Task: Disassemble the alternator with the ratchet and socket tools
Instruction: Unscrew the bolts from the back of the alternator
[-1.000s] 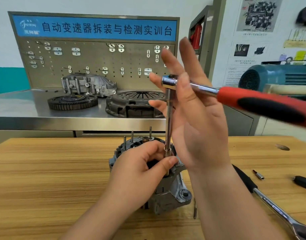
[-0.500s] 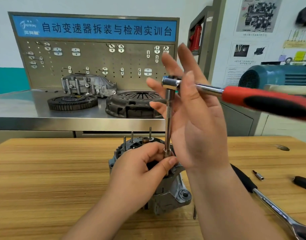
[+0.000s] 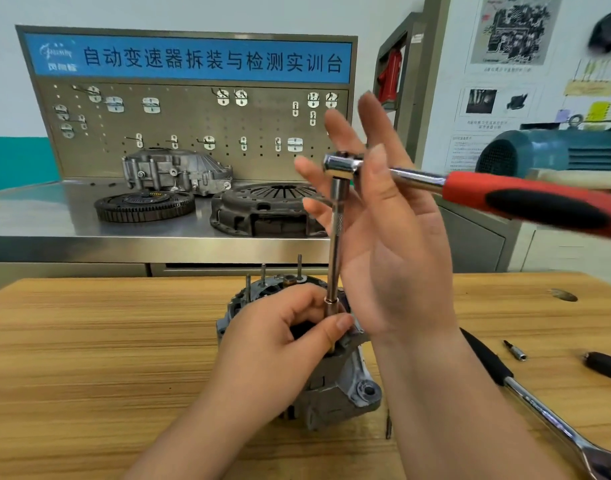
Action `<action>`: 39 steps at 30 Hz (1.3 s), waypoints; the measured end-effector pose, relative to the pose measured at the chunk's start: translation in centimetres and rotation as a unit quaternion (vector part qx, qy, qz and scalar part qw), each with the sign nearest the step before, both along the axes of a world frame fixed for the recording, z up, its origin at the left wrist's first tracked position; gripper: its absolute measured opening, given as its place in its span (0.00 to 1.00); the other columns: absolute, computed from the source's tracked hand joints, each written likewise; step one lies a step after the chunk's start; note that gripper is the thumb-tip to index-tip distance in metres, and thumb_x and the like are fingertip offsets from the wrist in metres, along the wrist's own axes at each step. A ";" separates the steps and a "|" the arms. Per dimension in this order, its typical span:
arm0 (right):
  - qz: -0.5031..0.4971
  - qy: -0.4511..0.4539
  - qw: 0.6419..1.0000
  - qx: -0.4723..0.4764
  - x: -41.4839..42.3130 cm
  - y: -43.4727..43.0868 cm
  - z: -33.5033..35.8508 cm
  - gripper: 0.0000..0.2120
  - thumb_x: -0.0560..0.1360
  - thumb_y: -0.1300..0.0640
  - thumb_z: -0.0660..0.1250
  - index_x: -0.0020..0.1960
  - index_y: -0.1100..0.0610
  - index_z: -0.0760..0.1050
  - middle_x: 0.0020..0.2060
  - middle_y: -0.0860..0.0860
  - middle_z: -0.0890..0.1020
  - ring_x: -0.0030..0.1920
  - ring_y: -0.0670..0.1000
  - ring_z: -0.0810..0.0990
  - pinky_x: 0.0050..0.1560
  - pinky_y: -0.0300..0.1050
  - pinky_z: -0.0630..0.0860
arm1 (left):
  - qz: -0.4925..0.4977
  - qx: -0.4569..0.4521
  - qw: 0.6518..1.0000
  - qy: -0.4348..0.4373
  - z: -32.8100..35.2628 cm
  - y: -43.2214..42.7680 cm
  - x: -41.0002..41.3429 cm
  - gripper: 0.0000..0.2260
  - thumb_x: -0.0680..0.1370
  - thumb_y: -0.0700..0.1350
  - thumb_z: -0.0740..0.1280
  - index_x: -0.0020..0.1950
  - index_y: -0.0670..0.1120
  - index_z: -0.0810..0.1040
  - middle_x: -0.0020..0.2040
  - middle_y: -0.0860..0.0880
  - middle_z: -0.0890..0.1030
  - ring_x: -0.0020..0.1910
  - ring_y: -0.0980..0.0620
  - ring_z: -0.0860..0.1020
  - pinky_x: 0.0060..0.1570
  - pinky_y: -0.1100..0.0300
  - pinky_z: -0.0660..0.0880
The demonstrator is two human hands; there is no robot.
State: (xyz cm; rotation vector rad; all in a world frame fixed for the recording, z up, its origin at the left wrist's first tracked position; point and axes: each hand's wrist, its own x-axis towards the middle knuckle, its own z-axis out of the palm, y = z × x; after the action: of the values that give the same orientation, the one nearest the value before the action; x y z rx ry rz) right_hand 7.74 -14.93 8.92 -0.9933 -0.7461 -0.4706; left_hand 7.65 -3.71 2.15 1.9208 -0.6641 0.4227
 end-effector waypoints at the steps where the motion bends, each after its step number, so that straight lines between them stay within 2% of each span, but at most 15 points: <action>1: 0.018 0.019 1.000 0.012 0.0 0.0 -0.1 0.14 0.78 0.50 0.59 0.61 0.47 0.75 0.58 0.48 0.82 0.52 0.51 0.82 0.50 0.41 0.77 | -0.007 0.001 1.000 0.000 0.0 0.0 0.0 0.10 0.74 0.61 0.66 0.44 0.56 0.80 0.31 0.60 0.79 0.31 0.61 0.75 0.31 0.58 0.69; 5: 0.035 0.074 0.996 0.021 0.1 -0.1 -0.2 0.25 0.74 0.41 0.56 0.65 0.54 0.72 0.48 0.51 0.86 0.46 0.52 0.84 0.51 0.44 0.78 | -0.011 0.031 0.999 -0.006 0.0 0.0 -0.2 0.06 0.74 0.57 0.62 0.44 0.63 0.78 0.29 0.62 0.77 0.29 0.62 0.73 0.31 0.62 0.66; 8: 0.006 0.035 0.999 0.015 -0.1 0.2 0.0 0.14 0.77 0.48 0.60 0.60 0.48 0.76 0.55 0.51 0.84 0.56 0.54 0.81 0.56 0.47 0.75 | -0.003 0.021 1.000 0.001 0.3 -0.1 -0.2 0.07 0.76 0.54 0.66 0.39 0.63 0.79 0.30 0.63 0.79 0.31 0.64 0.75 0.31 0.70 0.66; 10: -0.020 -0.009 1.000 0.003 -0.3 0.3 0.0 0.12 0.77 0.57 0.62 0.57 0.47 0.78 0.60 0.51 0.81 0.62 0.56 0.78 0.60 0.50 0.74 | 0.002 0.008 1.000 0.022 0.2 -0.2 -0.1 0.05 0.73 0.54 0.67 0.41 0.57 0.81 0.36 0.61 0.83 0.36 0.63 0.79 0.36 0.63 0.73; 13: -0.017 -0.024 1.000 0.002 -0.4 0.3 0.0 0.13 0.77 0.58 0.61 0.58 0.48 0.77 0.60 0.49 0.80 0.56 0.52 0.81 0.54 0.45 0.75 | 0.007 -0.001 1.000 0.024 0.1 -0.2 -0.1 0.09 0.70 0.56 0.66 0.44 0.55 0.82 0.39 0.60 0.84 0.40 0.61 0.81 0.43 0.51 0.78; 17: 0.035 0.048 0.998 0.036 -0.1 -0.2 0.0 0.18 0.77 0.46 0.57 0.61 0.52 0.74 0.50 0.51 0.85 0.46 0.53 0.84 0.50 0.42 0.79 | -0.007 0.015 1.000 0.000 0.0 0.1 -0.1 0.05 0.75 0.57 0.64 0.46 0.61 0.79 0.34 0.63 0.81 0.35 0.63 0.78 0.35 0.61 0.71; 20: 0.039 0.091 0.995 0.035 0.1 -0.4 -0.1 0.24 0.77 0.42 0.51 0.62 0.56 0.73 0.44 0.53 0.86 0.42 0.53 0.84 0.48 0.43 0.80 | -0.017 0.028 0.999 0.003 -0.1 0.0 -0.2 0.08 0.74 0.55 0.63 0.51 0.62 0.78 0.40 0.62 0.83 0.43 0.61 0.81 0.42 0.56 0.76; 22: 0.013 0.079 0.997 0.024 0.0 -0.2 0.0 0.20 0.79 0.43 0.55 0.62 0.54 0.74 0.48 0.51 0.86 0.46 0.52 0.83 0.49 0.43 0.78 | -0.012 0.016 1.000 0.007 -0.1 -0.1 -0.1 0.05 0.76 0.53 0.65 0.46 0.60 0.81 0.40 0.62 0.83 0.41 0.62 0.80 0.40 0.60 0.74; 24: -0.019 0.036 0.999 0.010 -0.1 -0.1 0.1 0.13 0.78 0.50 0.59 0.59 0.50 0.77 0.55 0.49 0.83 0.56 0.52 0.81 0.55 0.45 0.76 | 0.000 -0.002 1.000 0.017 -0.1 -0.1 0.0 0.03 0.75 0.52 0.68 0.41 0.58 0.81 0.37 0.61 0.83 0.37 0.64 0.79 0.37 0.67 0.69; 26: -0.049 -0.010 0.999 -0.012 -0.3 -0.1 0.2 0.12 0.76 0.56 0.62 0.57 0.46 0.78 0.59 0.45 0.81 0.63 0.53 0.77 0.62 0.49 0.73 | 0.009 -0.005 1.000 0.026 -0.1 -0.2 0.0 0.01 0.73 0.50 0.70 0.42 0.56 0.82 0.38 0.61 0.84 0.38 0.64 0.80 0.37 0.66 0.72; 28: -0.049 -0.020 0.999 -0.013 -0.3 -0.1 0.1 0.13 0.77 0.58 0.62 0.58 0.45 0.77 0.60 0.44 0.80 0.59 0.51 0.79 0.59 0.47 0.73 | 0.010 -0.010 1.000 0.027 -0.1 -0.2 0.0 0.03 0.72 0.51 0.70 0.44 0.55 0.82 0.39 0.60 0.84 0.40 0.62 0.81 0.41 0.59 0.76; 30: -0.005 0.007 1.000 0.012 -0.1 -0.2 0.1 0.13 0.78 0.55 0.60 0.60 0.47 0.76 0.59 0.46 0.81 0.54 0.51 0.81 0.54 0.44 0.75 | 0.003 -0.014 1.000 0.018 -0.1 -0.1 0.0 0.05 0.74 0.54 0.68 0.44 0.56 0.82 0.37 0.60 0.83 0.38 0.61 0.80 0.40 0.57 0.75; 35: 0.024 0.088 0.996 0.024 0.2 -0.4 0.0 0.24 0.74 0.42 0.55 0.64 0.54 0.73 0.48 0.52 0.86 0.47 0.53 0.84 0.51 0.45 0.78 | -0.006 0.022 1.000 -0.008 -0.1 0.0 -0.2 0.07 0.74 0.56 0.62 0.45 0.62 0.79 0.32 0.63 0.79 0.32 0.63 0.75 0.36 0.63 0.67; 37: 0.014 0.079 0.997 0.015 0.1 -0.1 0.0 0.20 0.77 0.42 0.57 0.63 0.51 0.73 0.50 0.51 0.85 0.48 0.53 0.83 0.50 0.44 0.78 | -0.001 0.021 1.000 -0.008 0.1 -0.1 -0.2 0.07 0.77 0.53 0.65 0.40 0.62 0.79 0.30 0.63 0.78 0.32 0.65 0.75 0.33 0.70 0.66; 39: -0.009 0.047 0.999 0.007 -0.1 0.0 0.1 0.14 0.78 0.49 0.60 0.60 0.48 0.76 0.56 0.50 0.83 0.55 0.54 0.81 0.52 0.44 0.77 | 0.007 0.006 1.000 -0.001 0.2 -0.1 -0.3 0.09 0.75 0.49 0.68 0.36 0.59 0.78 0.29 0.63 0.78 0.29 0.66 0.74 0.30 0.75 0.65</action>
State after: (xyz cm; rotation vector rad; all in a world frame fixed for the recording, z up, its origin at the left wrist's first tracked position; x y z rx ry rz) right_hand 7.66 -14.92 8.99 -1.0020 -0.6497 -0.4418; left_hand 7.34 -3.80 2.37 1.9373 -0.6566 0.4302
